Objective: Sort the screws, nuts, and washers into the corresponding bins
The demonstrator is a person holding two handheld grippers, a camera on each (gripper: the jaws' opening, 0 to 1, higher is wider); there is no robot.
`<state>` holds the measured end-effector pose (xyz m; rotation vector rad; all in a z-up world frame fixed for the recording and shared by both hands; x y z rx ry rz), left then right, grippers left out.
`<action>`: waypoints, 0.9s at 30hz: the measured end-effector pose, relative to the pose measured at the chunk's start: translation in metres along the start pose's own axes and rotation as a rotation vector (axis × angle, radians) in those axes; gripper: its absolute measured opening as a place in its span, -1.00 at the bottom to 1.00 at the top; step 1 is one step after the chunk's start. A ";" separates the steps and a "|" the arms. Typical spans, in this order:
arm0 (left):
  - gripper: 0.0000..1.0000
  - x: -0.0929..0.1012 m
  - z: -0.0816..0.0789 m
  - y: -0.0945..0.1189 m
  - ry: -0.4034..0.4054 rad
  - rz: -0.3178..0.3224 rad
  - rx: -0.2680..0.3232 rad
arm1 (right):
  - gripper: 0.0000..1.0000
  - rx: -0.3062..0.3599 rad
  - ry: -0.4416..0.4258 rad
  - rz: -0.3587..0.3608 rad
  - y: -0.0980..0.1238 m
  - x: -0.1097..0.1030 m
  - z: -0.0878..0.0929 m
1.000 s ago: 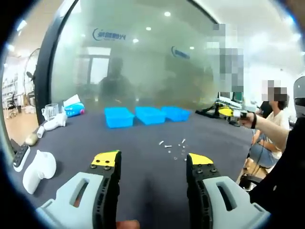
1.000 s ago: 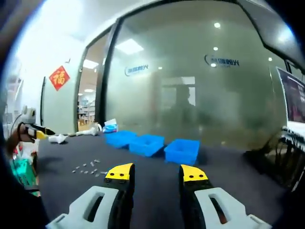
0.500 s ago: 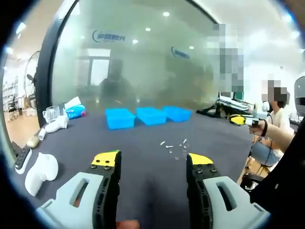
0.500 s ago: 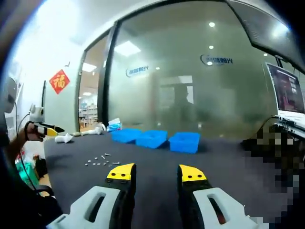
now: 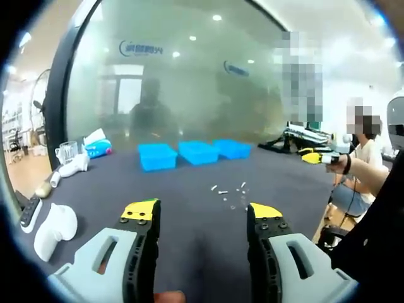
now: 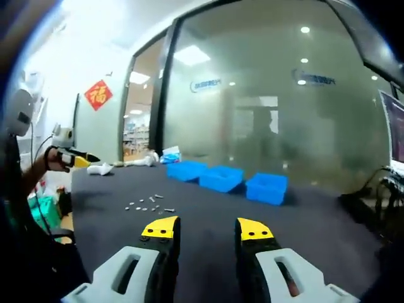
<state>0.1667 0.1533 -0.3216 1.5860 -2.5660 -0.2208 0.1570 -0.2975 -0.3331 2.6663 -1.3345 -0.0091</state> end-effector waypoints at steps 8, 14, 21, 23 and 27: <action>0.07 0.004 0.004 0.000 -0.025 0.033 -0.017 | -0.38 -0.089 0.047 -0.120 -0.016 -0.006 -0.002; 0.07 0.009 0.006 0.001 -0.018 0.090 -0.028 | -0.37 -0.157 0.079 -0.259 -0.029 -0.016 0.000; 0.07 0.012 0.007 0.002 -0.032 0.101 -0.034 | -0.38 -0.245 0.145 -0.342 -0.047 -0.018 -0.007; 0.07 0.011 0.007 0.002 -0.041 0.097 -0.037 | -0.39 -0.277 0.170 -0.371 -0.053 -0.018 -0.010; 0.07 0.009 0.009 0.002 -0.067 0.078 -0.046 | -0.40 -0.354 0.223 -0.424 -0.067 -0.017 -0.015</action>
Point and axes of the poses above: the point that each gripper's makers call its tool centre point, and the gripper's own axes: y roughly backward along the fingers, x roughly to its right, z roughly out of its underside, the point moved 7 cm from there along y, roughly backward along the fingers, and after that the axes turned 10 degrees about -z, right-handed, at the moved point
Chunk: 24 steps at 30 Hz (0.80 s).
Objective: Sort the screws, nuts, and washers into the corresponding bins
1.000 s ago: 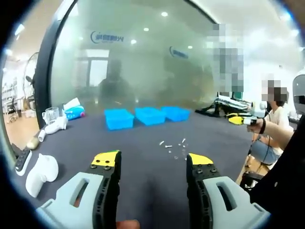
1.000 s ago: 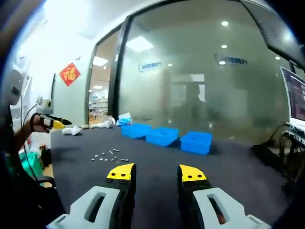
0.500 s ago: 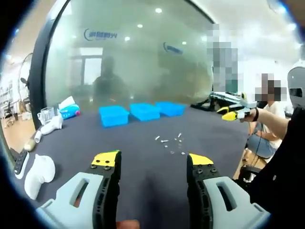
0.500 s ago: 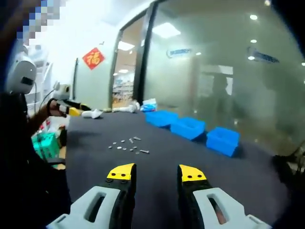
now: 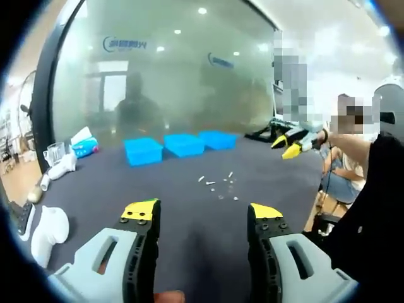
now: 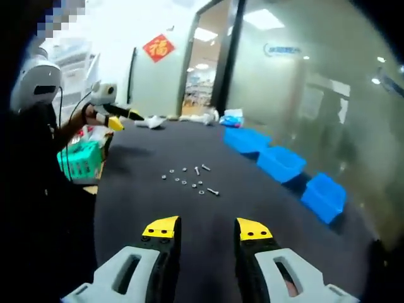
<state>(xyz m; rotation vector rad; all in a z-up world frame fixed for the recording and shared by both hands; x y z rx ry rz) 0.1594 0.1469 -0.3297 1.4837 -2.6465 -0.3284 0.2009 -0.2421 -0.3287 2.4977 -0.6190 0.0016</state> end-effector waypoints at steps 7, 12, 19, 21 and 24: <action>0.07 -0.002 0.006 0.000 0.008 -0.006 -0.008 | -0.44 -0.200 0.162 -0.050 -0.030 0.011 -0.013; 0.06 -0.004 0.010 -0.001 0.034 0.000 -0.013 | -0.45 -0.299 0.235 -0.146 -0.056 0.005 -0.025; 0.06 -0.005 0.012 -0.001 0.028 -0.004 -0.017 | -0.46 -0.388 0.300 -0.206 -0.081 0.012 -0.040; 0.06 -0.006 0.013 -0.001 0.029 -0.004 -0.019 | -0.47 -0.412 0.320 -0.212 -0.089 0.018 -0.043; 0.06 -0.005 0.015 -0.001 0.033 -0.002 -0.022 | -0.50 -0.447 0.336 -0.237 -0.101 0.020 -0.045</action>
Point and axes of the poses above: the point that each gripper's makers call its tool centre point, and the gripper's own axes: y roughly backward along the fingers, x roughly to its right, z roughly out of its underside, the point moved 7 cm from there along y, roughly backward along the fingers, and after that the axes turned 10 degrees about -z, right-handed, at the moved point
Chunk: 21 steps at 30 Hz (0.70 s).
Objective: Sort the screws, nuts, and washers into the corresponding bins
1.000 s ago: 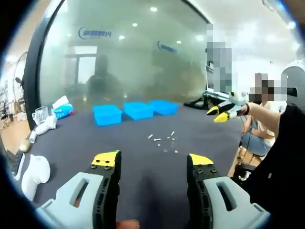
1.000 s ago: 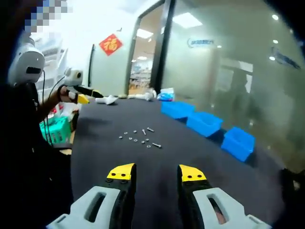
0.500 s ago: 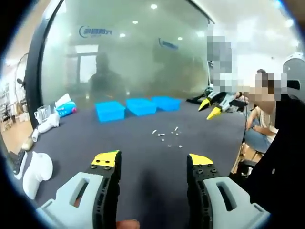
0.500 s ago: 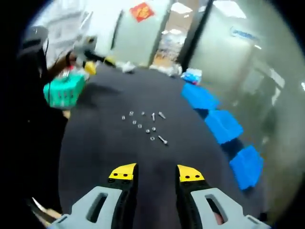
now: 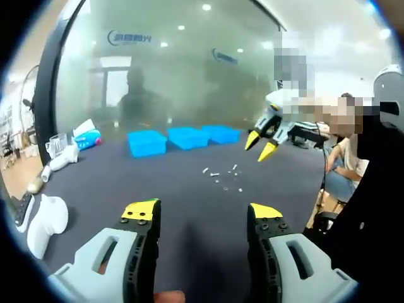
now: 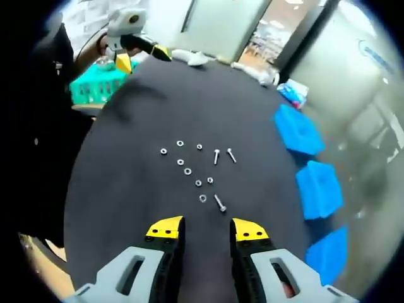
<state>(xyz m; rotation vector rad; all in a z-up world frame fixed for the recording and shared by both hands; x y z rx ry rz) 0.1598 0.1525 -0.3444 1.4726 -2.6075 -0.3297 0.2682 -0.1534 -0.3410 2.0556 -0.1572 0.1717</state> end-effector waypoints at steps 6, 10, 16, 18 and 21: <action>0.06 0.003 0.001 0.000 -0.003 0.011 -0.003 | -0.56 -0.068 0.038 -0.051 -0.016 0.008 -0.009; 0.06 0.002 0.001 0.000 -0.003 0.009 -0.002 | -0.58 -0.091 0.050 -0.069 -0.022 0.014 -0.013; 0.06 0.001 0.002 0.000 -0.002 0.007 -0.006 | -0.64 -0.149 0.074 -0.108 -0.036 0.022 -0.013; 0.06 0.000 0.003 0.000 -0.002 0.007 -0.006 | -0.67 -0.159 0.084 -0.117 -0.040 0.024 -0.013; 0.06 -0.001 0.003 0.000 0.000 0.004 -0.007 | -0.71 -0.170 0.090 -0.131 -0.046 0.028 -0.013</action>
Point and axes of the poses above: the point that each gripper's makers call its tool centre point, and the gripper's own axes: y roughly backward along the fingers, x roughly to its right, z roughly out of its underside, the point moved 7 cm from there along y, roughly backward along the fingers, and after that the axes turned 10 degrees about -z, right-handed, at the moved point
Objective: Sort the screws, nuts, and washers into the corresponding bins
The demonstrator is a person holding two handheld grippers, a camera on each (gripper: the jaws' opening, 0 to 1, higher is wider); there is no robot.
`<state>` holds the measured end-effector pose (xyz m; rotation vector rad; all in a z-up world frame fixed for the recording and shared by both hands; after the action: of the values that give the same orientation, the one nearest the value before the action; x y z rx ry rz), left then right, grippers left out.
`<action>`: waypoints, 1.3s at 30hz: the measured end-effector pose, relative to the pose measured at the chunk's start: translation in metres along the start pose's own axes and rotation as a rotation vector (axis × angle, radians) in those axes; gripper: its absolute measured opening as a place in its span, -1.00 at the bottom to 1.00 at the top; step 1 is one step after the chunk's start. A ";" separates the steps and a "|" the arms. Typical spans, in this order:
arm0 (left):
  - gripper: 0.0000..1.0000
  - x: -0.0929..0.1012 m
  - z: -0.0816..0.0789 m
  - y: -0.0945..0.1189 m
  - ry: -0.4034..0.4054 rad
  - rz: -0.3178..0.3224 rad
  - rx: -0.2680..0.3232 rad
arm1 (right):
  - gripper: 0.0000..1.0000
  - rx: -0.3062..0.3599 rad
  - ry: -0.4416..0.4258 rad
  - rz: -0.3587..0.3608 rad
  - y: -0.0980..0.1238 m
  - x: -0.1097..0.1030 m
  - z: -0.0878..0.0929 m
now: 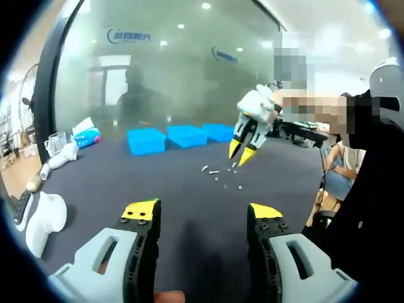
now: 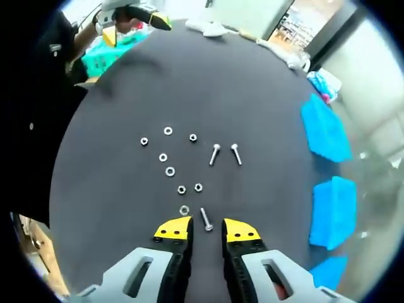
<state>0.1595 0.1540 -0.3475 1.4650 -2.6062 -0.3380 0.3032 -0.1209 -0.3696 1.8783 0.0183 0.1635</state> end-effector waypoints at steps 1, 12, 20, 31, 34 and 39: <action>0.06 0.000 0.000 0.000 0.001 -0.001 0.000 | -0.73 -0.002 0.000 -0.003 -0.001 0.001 0.000; 0.06 -0.004 0.003 -0.002 0.009 -0.004 -0.005 | -0.87 0.000 -0.129 -0.098 -0.008 0.005 0.002; 0.06 -0.003 0.003 -0.002 0.004 -0.002 -0.007 | -0.97 0.018 -0.220 -0.111 -0.008 0.002 0.004; 0.06 -0.001 -0.002 -0.002 0.001 -0.003 0.010 | -0.97 0.213 -0.301 -0.027 0.020 -0.016 0.017; 0.06 -0.002 -0.005 -0.002 0.009 -0.011 0.025 | -0.98 0.297 -0.334 0.027 0.034 -0.024 0.024; 0.06 -0.002 -0.012 -0.002 0.033 -0.013 0.052 | -0.98 0.474 -0.425 0.126 0.056 -0.040 0.037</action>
<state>0.1647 0.1529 -0.3365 1.4908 -2.5999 -0.2474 0.2646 -0.1768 -0.3313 2.3538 -0.3825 -0.1735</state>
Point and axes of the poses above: the point that each gripper's makers call its tool centre point, and the gripper's own axes: y roughly backward along the fingers, x roughly to its right, z roughly out of its underside, the point moved 7 cm from there along y, roughly backward along the fingers, and after that the axes turned 10 degrees about -z, right-handed, at the moved point
